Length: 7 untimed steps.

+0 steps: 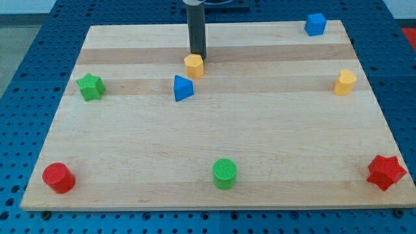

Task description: Slide the green star towards the top center

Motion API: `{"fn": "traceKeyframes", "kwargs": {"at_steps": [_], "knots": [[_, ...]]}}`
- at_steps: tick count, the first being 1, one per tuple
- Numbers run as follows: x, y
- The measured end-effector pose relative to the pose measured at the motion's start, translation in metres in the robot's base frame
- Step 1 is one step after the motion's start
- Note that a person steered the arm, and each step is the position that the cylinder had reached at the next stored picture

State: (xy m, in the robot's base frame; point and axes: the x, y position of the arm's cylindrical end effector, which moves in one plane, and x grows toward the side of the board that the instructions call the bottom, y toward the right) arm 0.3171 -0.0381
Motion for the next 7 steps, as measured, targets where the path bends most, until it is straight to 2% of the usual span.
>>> {"fn": "traceKeyframes", "kwargs": {"at_steps": [1, 2, 4, 6, 7], "knots": [[0.027, 0.0], [0.028, -0.015], [-0.017, -0.112], [-0.005, -0.266], [0.005, -0.267]]}}
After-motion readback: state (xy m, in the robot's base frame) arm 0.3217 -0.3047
